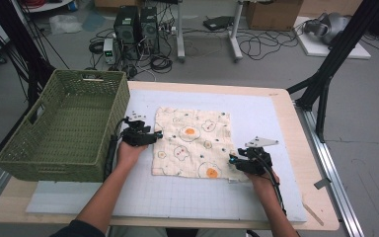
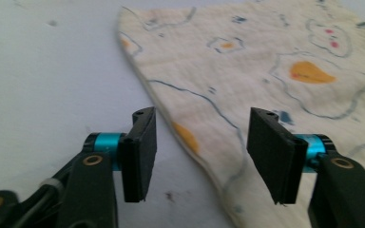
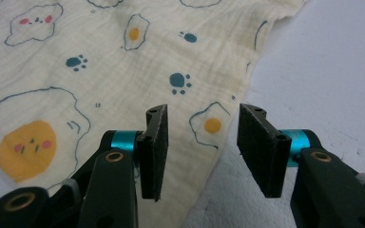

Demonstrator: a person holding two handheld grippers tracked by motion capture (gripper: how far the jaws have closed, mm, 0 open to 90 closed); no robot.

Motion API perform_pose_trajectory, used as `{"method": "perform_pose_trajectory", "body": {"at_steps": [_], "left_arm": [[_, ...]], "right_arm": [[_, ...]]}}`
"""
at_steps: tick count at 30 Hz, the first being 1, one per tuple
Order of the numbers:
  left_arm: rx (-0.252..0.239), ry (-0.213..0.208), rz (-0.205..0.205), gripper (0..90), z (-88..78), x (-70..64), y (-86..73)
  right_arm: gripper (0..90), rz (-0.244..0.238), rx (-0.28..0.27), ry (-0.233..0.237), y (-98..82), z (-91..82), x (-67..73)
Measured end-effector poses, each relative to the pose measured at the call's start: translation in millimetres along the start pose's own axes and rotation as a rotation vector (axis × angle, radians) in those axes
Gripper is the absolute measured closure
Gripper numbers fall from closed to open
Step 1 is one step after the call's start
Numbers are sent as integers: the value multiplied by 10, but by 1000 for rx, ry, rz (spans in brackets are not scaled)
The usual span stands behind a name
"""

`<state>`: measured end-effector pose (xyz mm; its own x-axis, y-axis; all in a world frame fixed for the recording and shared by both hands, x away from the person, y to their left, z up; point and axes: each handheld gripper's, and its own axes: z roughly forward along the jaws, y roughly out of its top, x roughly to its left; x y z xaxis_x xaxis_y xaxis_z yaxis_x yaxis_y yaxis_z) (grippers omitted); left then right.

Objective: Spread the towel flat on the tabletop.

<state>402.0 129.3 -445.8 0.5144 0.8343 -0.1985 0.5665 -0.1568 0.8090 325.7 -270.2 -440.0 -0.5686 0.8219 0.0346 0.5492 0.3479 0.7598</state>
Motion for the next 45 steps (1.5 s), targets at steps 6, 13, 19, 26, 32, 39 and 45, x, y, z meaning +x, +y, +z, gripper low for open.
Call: {"method": "perform_pose_trajectory", "body": {"at_steps": [6, 13, 19, 26, 32, 39, 45], "left_arm": [[-27, -28, 43, 330, -133, -143, -131], [-7, -41, 43, 330, -302, -214, -270], [18, -74, 47, 352, -378, -313, -366], [63, -67, 110, 446, -359, -371, -408], [81, -47, 209, 758, -420, -427, -448], [71, -73, 180, 871, -485, -434, -506], [55, -84, 159, 871, -567, -404, -553]], "right_arm": [[578, -17, 15, -6, -51, -87, 27], [580, -31, 3, -11, -166, -218, 79], [571, -33, 4, 6, -214, -198, 158], [568, -57, 28, 16, -180, -111, 244], [607, -63, 30, 22, -186, -102, 235], [857, -67, 62, 59, -169, -126, 254], [872, -72, 74, 69, -156, -127, 257]]}}
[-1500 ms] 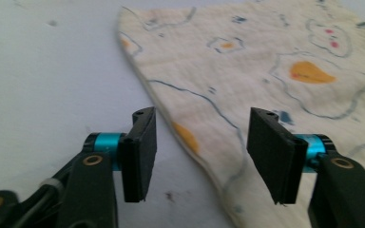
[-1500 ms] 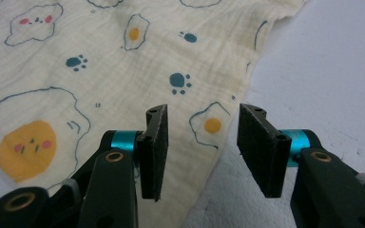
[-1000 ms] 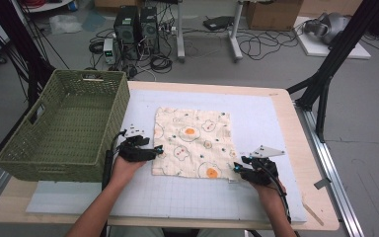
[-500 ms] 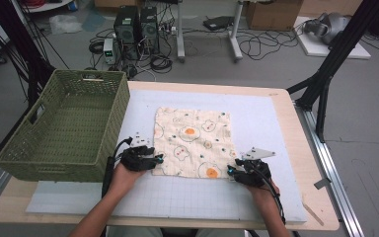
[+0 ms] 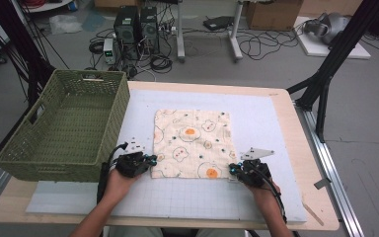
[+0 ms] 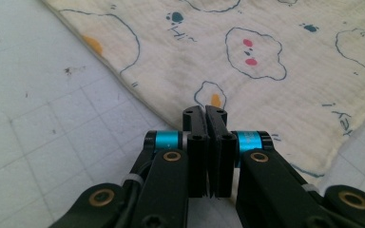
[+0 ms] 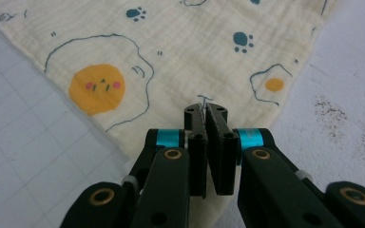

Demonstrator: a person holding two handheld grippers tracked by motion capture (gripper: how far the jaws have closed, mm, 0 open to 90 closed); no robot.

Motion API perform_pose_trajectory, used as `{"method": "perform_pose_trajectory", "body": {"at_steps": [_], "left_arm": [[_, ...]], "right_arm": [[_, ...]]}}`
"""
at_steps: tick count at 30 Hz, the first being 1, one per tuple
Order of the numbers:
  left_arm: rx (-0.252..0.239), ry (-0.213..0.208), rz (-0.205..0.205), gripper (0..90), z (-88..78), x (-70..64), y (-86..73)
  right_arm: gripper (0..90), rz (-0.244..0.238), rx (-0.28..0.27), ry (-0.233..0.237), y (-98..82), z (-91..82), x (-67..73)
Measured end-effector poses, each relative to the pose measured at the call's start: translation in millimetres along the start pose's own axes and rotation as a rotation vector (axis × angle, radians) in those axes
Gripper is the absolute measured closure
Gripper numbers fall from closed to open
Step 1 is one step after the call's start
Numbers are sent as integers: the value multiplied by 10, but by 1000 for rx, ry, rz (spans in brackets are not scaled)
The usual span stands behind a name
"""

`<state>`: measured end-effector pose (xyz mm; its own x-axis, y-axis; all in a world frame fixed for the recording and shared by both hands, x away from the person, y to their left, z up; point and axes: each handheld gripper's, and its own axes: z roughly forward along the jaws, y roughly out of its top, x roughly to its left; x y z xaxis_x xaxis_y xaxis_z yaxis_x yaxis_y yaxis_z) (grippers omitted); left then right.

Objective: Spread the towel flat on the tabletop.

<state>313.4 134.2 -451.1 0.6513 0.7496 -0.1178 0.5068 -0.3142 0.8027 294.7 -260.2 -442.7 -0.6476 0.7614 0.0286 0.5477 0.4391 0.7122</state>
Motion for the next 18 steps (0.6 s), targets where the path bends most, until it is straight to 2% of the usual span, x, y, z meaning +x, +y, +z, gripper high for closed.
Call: {"method": "perform_pose_trajectory", "body": {"at_steps": [5, 10, 18], "left_arm": [[-7, -7, -10, 871, -38, 7, -14], [-7, -25, -11, 870, -87, 19, -43], [10, -42, -17, 870, -185, 17, -115]], "right_arm": [[880, -3, 1, 17, -9, -17, -2], [883, -14, 21, 57, -40, -74, 33], [884, -43, 53, 112, -81, -145, 154]]}}
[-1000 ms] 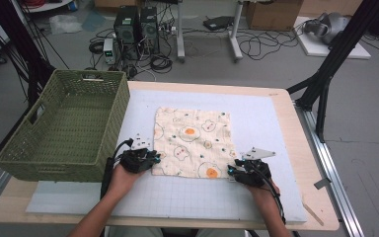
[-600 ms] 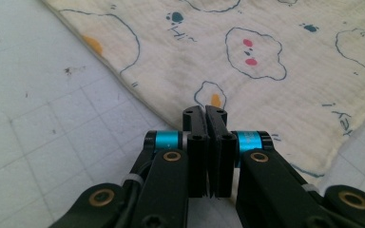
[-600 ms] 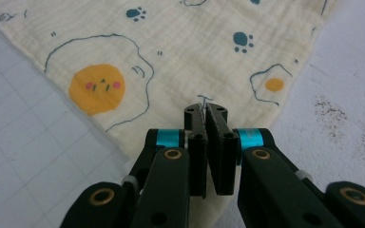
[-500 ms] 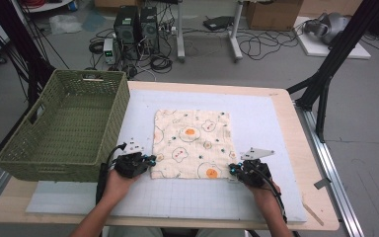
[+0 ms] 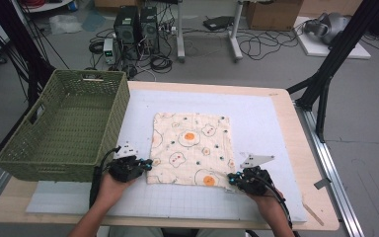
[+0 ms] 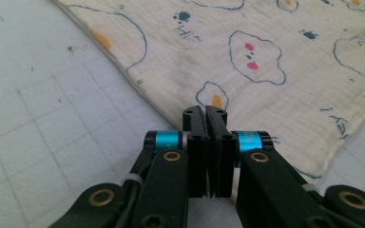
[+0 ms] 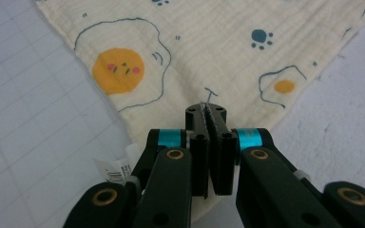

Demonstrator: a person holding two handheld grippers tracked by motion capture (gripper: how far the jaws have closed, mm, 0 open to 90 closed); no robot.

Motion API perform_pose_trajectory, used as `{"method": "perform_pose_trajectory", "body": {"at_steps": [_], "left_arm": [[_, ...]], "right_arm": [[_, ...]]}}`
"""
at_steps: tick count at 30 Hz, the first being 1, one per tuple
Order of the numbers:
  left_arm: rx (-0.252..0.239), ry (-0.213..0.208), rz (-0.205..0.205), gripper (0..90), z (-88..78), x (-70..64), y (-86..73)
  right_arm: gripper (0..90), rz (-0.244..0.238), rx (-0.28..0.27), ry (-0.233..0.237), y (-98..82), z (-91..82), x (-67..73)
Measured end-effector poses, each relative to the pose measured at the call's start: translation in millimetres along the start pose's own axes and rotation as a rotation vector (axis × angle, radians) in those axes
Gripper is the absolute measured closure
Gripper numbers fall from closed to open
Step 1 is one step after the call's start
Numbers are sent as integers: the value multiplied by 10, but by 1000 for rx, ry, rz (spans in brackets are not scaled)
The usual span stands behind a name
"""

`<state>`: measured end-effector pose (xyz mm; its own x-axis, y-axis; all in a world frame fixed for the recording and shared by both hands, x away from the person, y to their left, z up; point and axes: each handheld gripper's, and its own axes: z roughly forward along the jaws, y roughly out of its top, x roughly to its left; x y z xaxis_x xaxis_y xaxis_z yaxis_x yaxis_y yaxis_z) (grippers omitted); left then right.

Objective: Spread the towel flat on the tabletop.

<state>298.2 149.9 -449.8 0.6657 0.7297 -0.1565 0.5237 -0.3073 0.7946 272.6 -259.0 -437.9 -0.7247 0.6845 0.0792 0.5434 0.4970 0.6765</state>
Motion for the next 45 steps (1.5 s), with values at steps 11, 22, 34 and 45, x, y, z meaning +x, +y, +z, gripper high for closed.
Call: {"method": "perform_pose_trajectory", "body": {"at_steps": [11, 22, 34, 45], "left_arm": [[11, -17, -63, 678, -171, -37, -140], [-116, 49, -65, 552, -46, 133, 44], [-150, 87, -61, 625, 82, 136, 137], [-205, 33, 12, 479, 129, -150, 213]], "right_arm": [[800, 43, 21, 62, -170, -198, -21], [614, 32, -102, -56, -50, -89, -14], [869, 7, 4, -88, 14, 9, -39], [474, 38, -170, -193, -19, -203, -130]]}}
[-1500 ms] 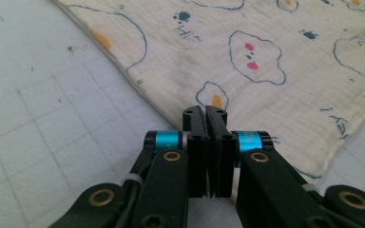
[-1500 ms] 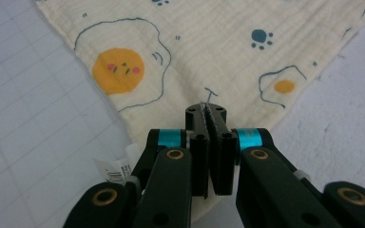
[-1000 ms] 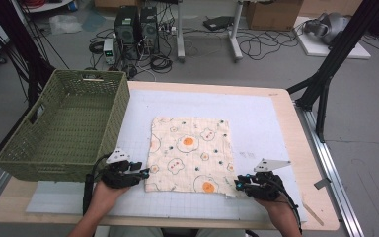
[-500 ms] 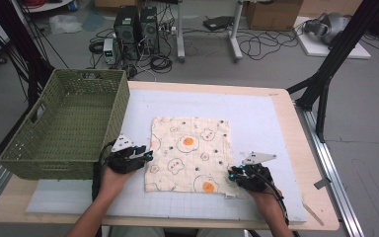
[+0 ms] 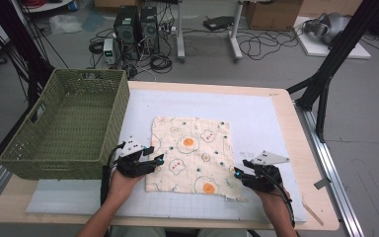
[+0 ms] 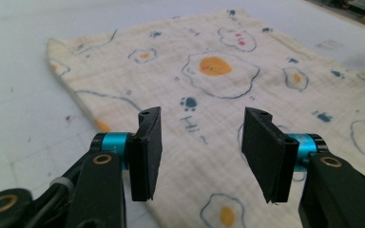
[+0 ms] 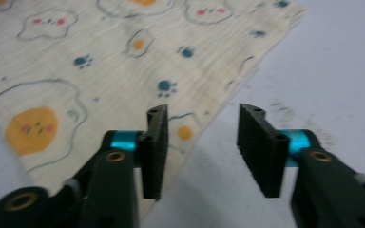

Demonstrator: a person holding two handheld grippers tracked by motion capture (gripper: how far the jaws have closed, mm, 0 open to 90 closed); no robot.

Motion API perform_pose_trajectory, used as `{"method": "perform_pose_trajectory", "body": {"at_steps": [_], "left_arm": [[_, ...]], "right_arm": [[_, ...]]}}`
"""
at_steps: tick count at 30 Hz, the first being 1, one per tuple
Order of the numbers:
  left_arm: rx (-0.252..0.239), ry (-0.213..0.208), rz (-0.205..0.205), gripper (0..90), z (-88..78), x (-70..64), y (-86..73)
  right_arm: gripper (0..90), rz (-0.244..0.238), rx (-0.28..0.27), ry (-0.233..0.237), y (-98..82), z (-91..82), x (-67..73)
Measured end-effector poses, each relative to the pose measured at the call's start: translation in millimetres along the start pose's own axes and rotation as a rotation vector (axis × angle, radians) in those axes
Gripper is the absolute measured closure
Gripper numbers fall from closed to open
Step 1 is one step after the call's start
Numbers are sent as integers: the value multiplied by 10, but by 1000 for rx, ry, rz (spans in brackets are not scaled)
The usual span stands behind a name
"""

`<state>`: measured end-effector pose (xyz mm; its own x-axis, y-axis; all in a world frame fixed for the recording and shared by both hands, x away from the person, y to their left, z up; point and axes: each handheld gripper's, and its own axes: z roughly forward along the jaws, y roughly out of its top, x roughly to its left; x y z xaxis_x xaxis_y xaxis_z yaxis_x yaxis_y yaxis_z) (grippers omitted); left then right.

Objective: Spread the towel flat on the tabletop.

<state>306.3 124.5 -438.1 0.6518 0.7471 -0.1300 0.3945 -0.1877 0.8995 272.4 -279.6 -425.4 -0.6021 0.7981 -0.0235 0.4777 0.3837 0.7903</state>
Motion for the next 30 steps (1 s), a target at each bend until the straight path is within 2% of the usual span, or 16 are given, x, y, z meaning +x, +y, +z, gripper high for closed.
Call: {"method": "perform_pose_trajectory", "body": {"at_steps": [4, 7, 10, 12, 15, 18, 21, 30], "left_arm": [[-43, 8, -8, 413, 1, 4, 51], [-63, -1, -32, 379, -6, 32, 87], [-75, 9, -27, 286, -26, 46, 106], [-86, -1, -20, 216, -53, 58, 99], [-96, -2, -34, 212, -87, 81, 84], [-102, -3, -45, 212, -99, 101, 82], [-97, -5, -39, 213, -90, 102, 80], [-105, -13, -49, 227, -98, 102, 84]], "right_arm": [[331, 38, -34, -54, 5, -22, -100], [273, 55, -57, -73, 4, -40, -169], [211, 56, -78, -70, 15, -47, -207], [198, 55, -69, -68, 17, -38, -227], [159, 58, -60, -66, 9, -12, -257], [122, 70, -78, -68, 4, -21, -291], [120, 77, -98, -67, 4, -32, -321], [119, 89, -100, -65, -44, -77, -345]]}}
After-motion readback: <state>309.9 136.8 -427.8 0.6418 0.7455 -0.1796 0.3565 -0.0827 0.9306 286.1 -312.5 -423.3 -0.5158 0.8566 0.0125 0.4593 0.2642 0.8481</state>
